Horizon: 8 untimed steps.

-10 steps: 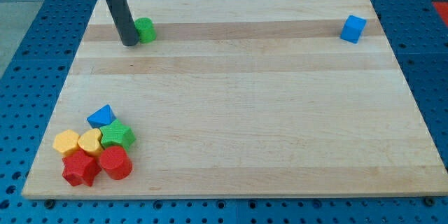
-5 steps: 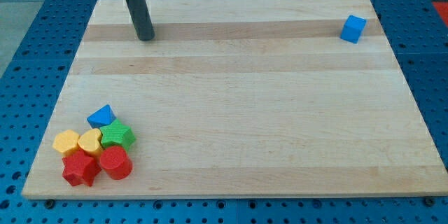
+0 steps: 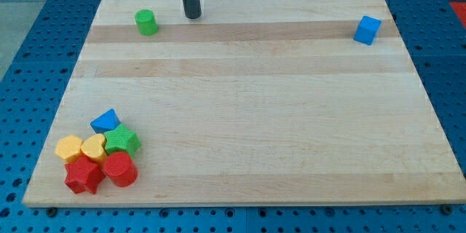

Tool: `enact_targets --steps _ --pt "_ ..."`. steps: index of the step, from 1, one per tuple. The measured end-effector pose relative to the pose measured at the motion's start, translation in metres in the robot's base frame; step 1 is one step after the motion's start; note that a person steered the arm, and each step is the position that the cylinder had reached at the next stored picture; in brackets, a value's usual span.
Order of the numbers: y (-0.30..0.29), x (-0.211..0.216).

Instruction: Slide the green circle to the top left

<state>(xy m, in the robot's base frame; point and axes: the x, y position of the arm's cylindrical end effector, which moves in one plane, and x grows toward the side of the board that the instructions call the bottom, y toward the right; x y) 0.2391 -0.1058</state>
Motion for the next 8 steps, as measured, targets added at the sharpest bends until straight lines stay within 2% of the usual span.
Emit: enact_targets --steps 2,5,8 --pt "-0.046 0.006" --pt "-0.049 0.017" --pt "-0.095 0.014"
